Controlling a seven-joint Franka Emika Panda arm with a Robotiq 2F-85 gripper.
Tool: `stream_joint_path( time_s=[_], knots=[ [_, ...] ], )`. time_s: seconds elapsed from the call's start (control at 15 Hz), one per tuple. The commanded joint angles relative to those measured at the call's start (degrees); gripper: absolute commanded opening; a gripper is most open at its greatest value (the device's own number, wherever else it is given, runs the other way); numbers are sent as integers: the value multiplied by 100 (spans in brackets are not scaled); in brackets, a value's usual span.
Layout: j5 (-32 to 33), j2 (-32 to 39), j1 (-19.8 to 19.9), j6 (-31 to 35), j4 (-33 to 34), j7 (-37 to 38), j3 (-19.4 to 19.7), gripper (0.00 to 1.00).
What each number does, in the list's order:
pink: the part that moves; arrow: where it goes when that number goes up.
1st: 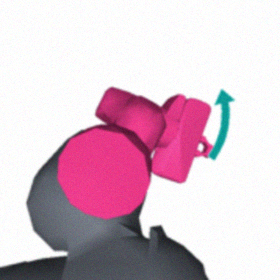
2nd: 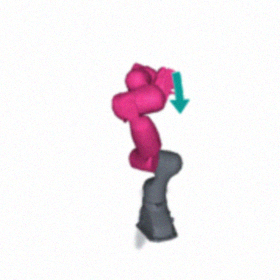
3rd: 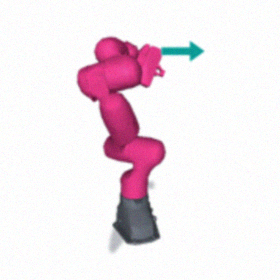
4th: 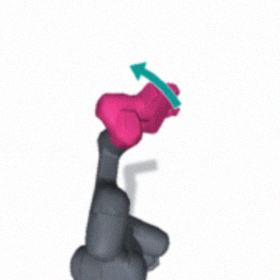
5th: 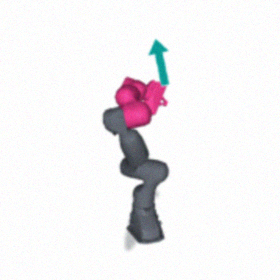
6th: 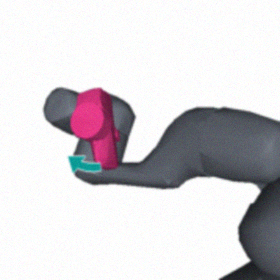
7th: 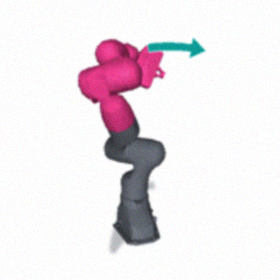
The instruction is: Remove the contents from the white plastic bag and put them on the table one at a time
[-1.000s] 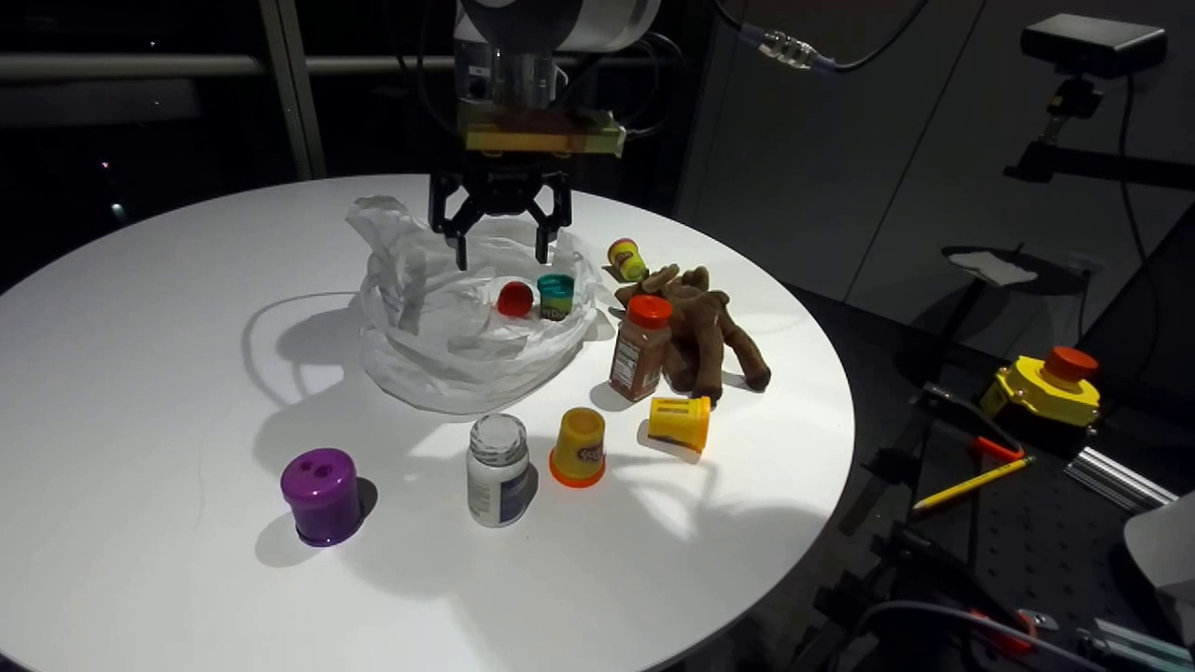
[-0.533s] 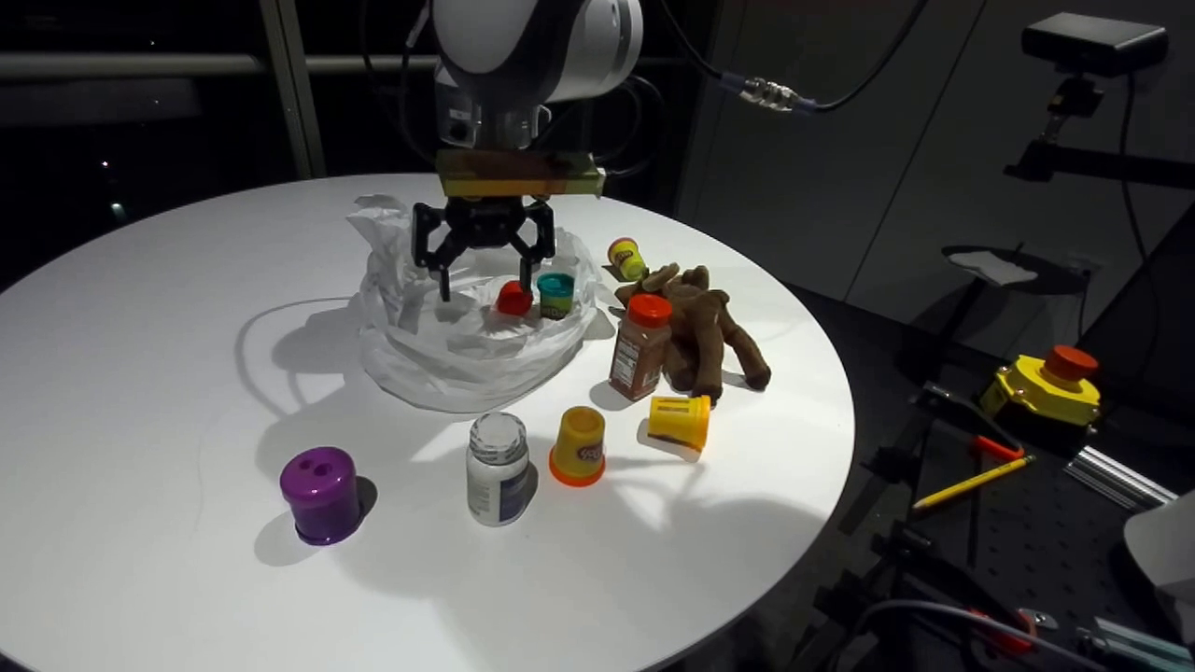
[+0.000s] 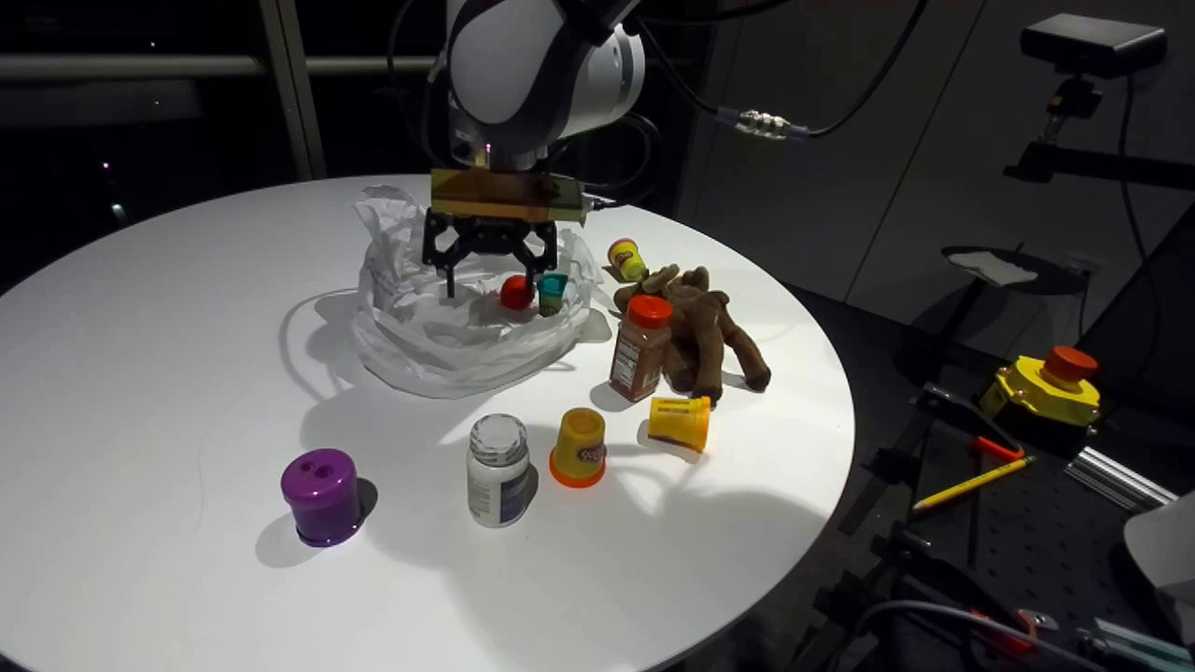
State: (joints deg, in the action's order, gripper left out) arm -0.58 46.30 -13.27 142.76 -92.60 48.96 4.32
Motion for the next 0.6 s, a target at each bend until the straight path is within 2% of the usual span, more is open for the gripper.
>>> stream_joint_path(
  time_s=[0.0,0.53],
  knots=[
    [4,-12,-216,129,12,596,285,100],
    [157,-69,-394,10,-106,1535,614,100]
  ],
)
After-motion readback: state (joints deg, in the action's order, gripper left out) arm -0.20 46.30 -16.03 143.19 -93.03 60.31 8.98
